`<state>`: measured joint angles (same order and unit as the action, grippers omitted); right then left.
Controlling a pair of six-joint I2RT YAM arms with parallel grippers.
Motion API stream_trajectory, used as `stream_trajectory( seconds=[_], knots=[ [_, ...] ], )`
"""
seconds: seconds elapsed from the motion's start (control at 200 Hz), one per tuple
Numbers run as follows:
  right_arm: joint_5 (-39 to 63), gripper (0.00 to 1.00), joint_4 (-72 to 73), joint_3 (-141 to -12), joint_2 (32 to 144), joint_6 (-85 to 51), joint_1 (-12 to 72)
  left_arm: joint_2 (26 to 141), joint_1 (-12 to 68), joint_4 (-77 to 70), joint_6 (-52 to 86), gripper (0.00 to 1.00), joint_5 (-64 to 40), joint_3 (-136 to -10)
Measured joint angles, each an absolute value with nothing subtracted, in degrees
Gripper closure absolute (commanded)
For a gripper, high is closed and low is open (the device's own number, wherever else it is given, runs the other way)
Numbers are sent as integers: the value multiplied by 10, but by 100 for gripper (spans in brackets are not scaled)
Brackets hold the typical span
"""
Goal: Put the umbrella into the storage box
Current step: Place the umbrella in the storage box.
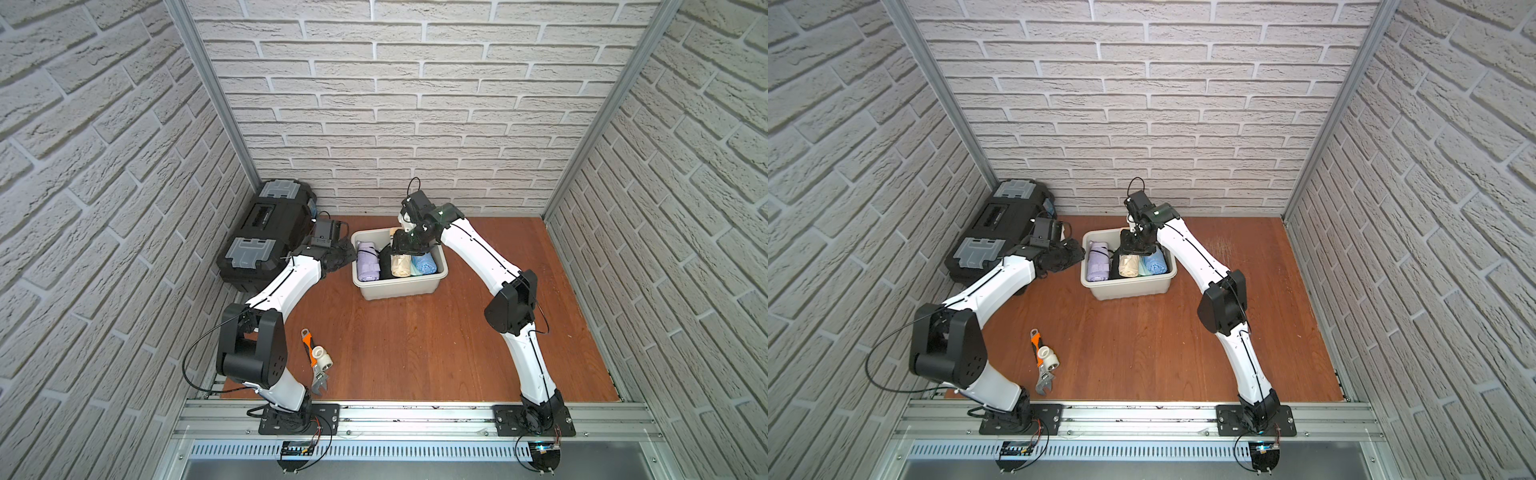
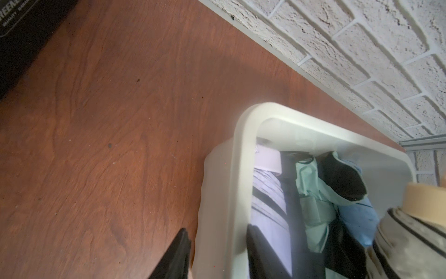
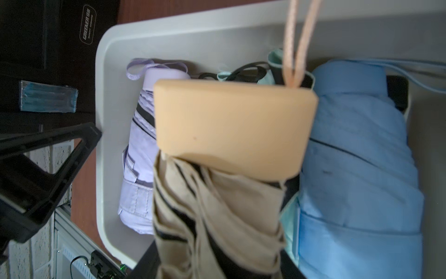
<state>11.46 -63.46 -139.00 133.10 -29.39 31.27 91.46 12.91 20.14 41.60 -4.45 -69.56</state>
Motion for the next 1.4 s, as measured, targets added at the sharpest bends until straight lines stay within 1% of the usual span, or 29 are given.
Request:
stream_trajectory(
  seconds=[0.14, 0.195, 0.235, 0.405, 0.505, 0.515, 0.54, 0.555, 0.645, 0.775, 0.89, 0.985, 1.06, 1.11, 1.285, 1.345, 1.4],
  knots=[
    [106, 68, -632, -1392, 1358, -293, 313, 919, 133, 194, 403, 65, -50, -696],
    [103, 65, -632, -1392, 1368, -292, 314, 921, 136, 191, 399, 67, -51, -696],
    [102, 59, -633, -1392, 1374, -291, 314, 924, 139, 193, 396, 68, -53, -696],
    [85, 27, -636, -1393, 1375, -288, 314, 943, 151, 199, 385, 73, -53, -696],
    [70, 16, -635, -1393, 1374, -286, 315, 947, 157, 198, 383, 75, -53, -696],
    [70, 14, -634, -1393, 1373, -287, 315, 947, 158, 198, 383, 76, -52, -696],
    [66, 2, -633, -1392, 1372, -285, 316, 947, 159, 197, 382, 76, -52, -696],
    [64, 0, -632, -1391, 1370, -288, 317, 947, 160, 197, 382, 77, -52, -697],
    [53, 0, -624, -1372, 1349, -283, 320, 948, 164, 199, 381, 78, -43, -697],
    [25, 0, -617, -1322, 1290, -281, 320, 949, 171, 200, 377, 80, -28, -698],
    [-6, 0, -602, -1261, 1213, -278, 317, 950, 180, 202, 370, 81, -9, -701],
    [-41, 0, -579, -1191, 1133, -276, 312, 951, 185, 203, 369, 79, 4, -701],
    [-67, 0, -552, -1123, 1064, -277, 306, 951, 189, 200, 369, 75, 9, -701],
    [-81, 1, -533, -1071, 1015, -279, 298, 951, 193, 197, 371, 70, 9, -701],
    [-117, 1, -475, -893, 877, -303, 229, 950, 210, 172, 379, 31, 13, -701],
    [-133, 0, -465, -846, 847, -311, 200, 948, 210, 162, 388, 22, 17, -701],
    [-154, 1, -457, -810, 828, -313, 176, 943, 210, 158, 390, 17, 23, -701]
  ],
)
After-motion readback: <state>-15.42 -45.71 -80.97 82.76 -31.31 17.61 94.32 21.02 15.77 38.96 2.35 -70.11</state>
